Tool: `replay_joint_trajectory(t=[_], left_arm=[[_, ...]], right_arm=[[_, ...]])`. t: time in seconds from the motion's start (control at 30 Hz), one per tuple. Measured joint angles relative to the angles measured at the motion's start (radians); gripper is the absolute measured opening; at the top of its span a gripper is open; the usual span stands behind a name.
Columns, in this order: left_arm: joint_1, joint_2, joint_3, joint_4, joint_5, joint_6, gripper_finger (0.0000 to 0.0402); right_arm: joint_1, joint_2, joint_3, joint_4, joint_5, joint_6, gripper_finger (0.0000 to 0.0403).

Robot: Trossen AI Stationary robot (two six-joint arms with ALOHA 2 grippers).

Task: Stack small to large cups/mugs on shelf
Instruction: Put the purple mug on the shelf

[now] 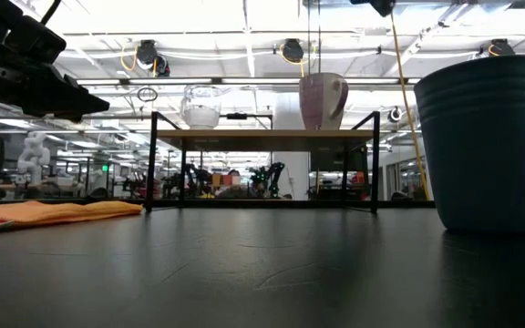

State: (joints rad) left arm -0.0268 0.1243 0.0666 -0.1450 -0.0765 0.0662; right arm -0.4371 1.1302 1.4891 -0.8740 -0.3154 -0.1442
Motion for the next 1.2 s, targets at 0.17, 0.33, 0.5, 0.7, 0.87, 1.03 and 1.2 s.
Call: replay_joint_trajectory(t=[0.17, 0.33, 0.5, 0.7, 0.87, 1.03, 1.2], left_arm=[[0.000, 0.000, 0.000, 0.000, 0.000, 0.000, 0.0033], [0.000, 0.000, 0.000, 0.000, 0.000, 0.000, 0.0033], [0.000, 0.000, 0.000, 0.000, 0.000, 0.000, 0.0033], [0.000, 0.000, 0.000, 0.000, 0.000, 0.000, 0.0033], [0.000, 0.000, 0.000, 0.000, 0.000, 0.000, 0.0033], [0.000, 0.000, 0.000, 0.000, 0.000, 0.000, 0.0033], [0.000, 0.000, 0.000, 0.000, 0.000, 0.000, 0.0033]], right_arm=[[-0.001, -0.077, -0.147, 0.094, -0.001, 0.027, 0.0000], [0.001, -0.132, -0.279, 0.191, -0.004, 0.046, 0.0000], [0.001, -0.178, -0.364, 0.234, -0.027, 0.046, 0.0000], [0.001, -0.255, -0.462, 0.308, -0.030, 0.051, 0.0000], [0.001, -0.316, -0.531, 0.346, -0.035, 0.068, 0.0000], [0.003, -0.360, -0.600, 0.440, -0.075, 0.107, 0.0000], [0.043, -0.372, -0.659, 0.537, -0.083, 0.125, 0.0000]])
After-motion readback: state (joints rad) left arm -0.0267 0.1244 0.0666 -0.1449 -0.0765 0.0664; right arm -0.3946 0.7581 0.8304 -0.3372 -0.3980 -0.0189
